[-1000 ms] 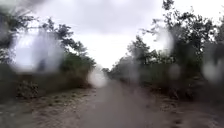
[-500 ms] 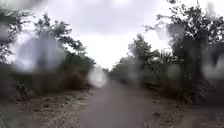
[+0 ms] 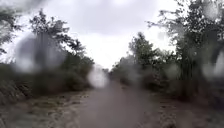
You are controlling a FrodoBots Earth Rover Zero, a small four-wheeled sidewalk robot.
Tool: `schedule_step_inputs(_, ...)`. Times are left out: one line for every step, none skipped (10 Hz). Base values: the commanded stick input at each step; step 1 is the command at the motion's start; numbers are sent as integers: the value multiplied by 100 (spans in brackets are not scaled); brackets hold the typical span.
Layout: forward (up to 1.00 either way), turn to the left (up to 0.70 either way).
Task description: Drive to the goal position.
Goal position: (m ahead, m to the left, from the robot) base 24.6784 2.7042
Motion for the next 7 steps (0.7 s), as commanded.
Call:
schedule_step_inputs(70,0)
schedule_step_inputs(70,0)
schedule_step_inputs(70,0)
schedule_step_inputs(70,0)
schedule_step_inputs(70,0)
schedule_step_inputs(70,0)
schedule_step_inputs(70,0)
